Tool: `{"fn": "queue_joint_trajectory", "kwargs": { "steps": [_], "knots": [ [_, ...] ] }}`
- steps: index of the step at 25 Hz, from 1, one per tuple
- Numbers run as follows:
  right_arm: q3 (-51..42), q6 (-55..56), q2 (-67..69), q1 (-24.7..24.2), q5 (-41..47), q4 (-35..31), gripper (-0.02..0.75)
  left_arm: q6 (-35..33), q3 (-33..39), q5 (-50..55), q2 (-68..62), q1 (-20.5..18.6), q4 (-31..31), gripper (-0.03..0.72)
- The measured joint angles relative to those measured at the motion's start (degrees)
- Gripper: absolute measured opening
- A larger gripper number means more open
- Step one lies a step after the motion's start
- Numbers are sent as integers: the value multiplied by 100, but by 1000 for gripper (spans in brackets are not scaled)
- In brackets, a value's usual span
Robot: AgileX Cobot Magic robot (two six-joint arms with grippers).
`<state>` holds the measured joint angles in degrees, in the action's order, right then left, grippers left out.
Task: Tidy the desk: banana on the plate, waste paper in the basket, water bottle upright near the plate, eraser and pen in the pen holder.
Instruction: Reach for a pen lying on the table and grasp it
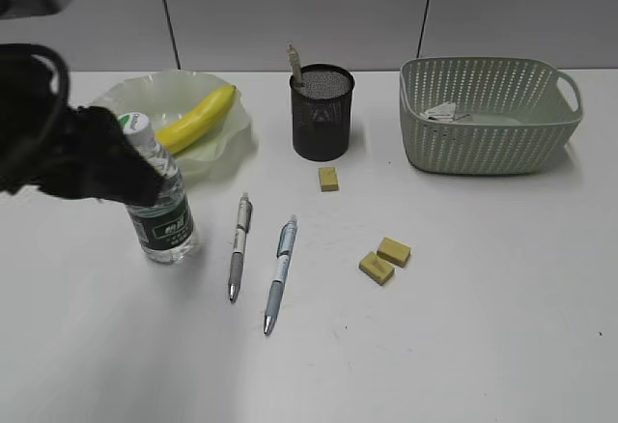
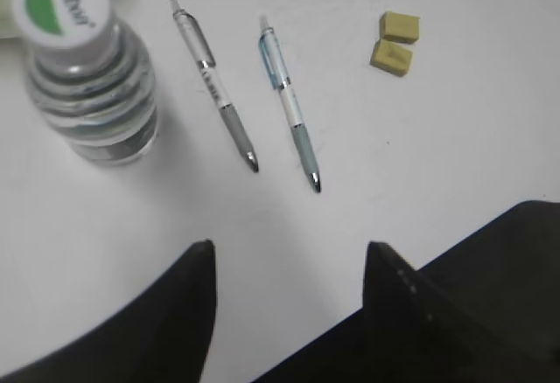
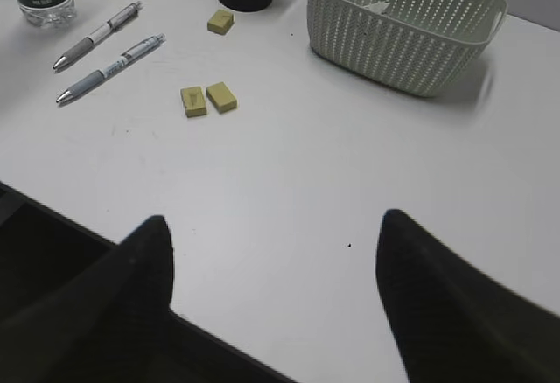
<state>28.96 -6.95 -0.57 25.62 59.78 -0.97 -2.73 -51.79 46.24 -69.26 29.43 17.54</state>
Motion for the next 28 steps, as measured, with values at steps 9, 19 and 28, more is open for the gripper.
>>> {"fn": "queue_joint_trajectory", "kwargs": {
  "steps": [9, 19, 28],
  "knots": [
    [0, 0, 0, 0, 0, 0, 569, 1341, -1190, 259, -1763, 550, -307, 405],
    [0, 0, 0, 0, -5, 0, 568, 2825, -2108, 714, -3179, 905, -1095, 403],
    [0, 0, 0, 0, -5, 0, 568, 3300, -3223, 960, -4273, 912, -1649, 403]
  ]
}}
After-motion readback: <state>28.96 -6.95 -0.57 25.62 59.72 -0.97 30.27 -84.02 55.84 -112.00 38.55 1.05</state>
